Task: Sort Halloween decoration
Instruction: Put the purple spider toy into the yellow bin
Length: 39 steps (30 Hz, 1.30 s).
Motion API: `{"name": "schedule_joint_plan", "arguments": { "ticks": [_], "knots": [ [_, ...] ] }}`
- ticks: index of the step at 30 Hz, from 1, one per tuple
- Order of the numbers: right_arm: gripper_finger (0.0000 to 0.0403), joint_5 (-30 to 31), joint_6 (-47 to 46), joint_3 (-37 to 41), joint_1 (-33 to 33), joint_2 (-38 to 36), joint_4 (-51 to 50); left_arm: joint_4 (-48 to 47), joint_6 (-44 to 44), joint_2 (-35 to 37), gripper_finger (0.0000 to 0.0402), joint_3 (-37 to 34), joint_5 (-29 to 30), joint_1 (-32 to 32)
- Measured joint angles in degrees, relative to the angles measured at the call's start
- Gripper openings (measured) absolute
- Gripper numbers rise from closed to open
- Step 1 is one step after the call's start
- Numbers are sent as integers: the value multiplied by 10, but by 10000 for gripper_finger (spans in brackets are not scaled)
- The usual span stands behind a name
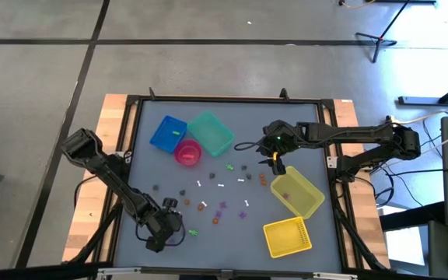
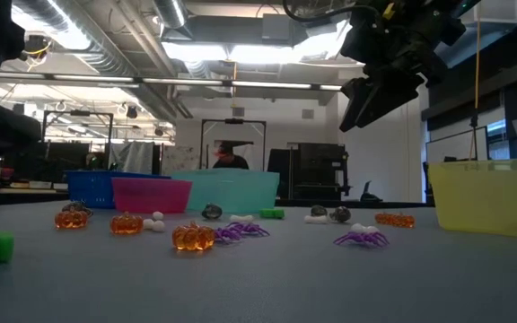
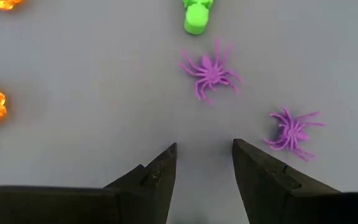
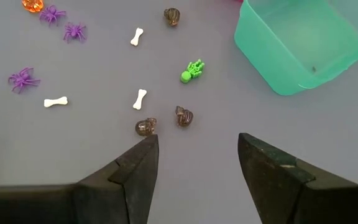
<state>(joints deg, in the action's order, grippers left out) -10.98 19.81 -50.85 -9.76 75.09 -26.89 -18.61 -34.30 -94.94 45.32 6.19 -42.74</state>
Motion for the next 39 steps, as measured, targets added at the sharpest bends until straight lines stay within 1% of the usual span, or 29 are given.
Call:
{"name": "schedule_joint_plan", "arguments": {
  "ticks": [6, 10, 14, 22, 26, 32, 39],
  "knots": [
    [220, 0, 0, 0, 0, 0, 0, 10, -31, -1, 136, -1, 12, 0],
    [220, 0, 0, 0, 0, 0, 0, 11, -31, -3, 136, 7, 15, 0],
    [220, 0, 0, 0, 0, 0, 0, 14, -31, -5, 136, 29, 33, 5],
    [220, 0, 0, 0, 0, 0, 2, 16, -31, -4, 136, 61, 42, 16],
    [220, 0, -1, 0, 0, 0, 2, 19, -31, -3, 136, 69, 41, 15],
    [220, 0, -3, 0, 0, 0, 2, 27, -34, -3, 136, 70, 68, 13],
    [220, 0, -5, 0, 0, 0, 2, 33, -91, -23, 136, 71, 78, 6]
  ]
}}
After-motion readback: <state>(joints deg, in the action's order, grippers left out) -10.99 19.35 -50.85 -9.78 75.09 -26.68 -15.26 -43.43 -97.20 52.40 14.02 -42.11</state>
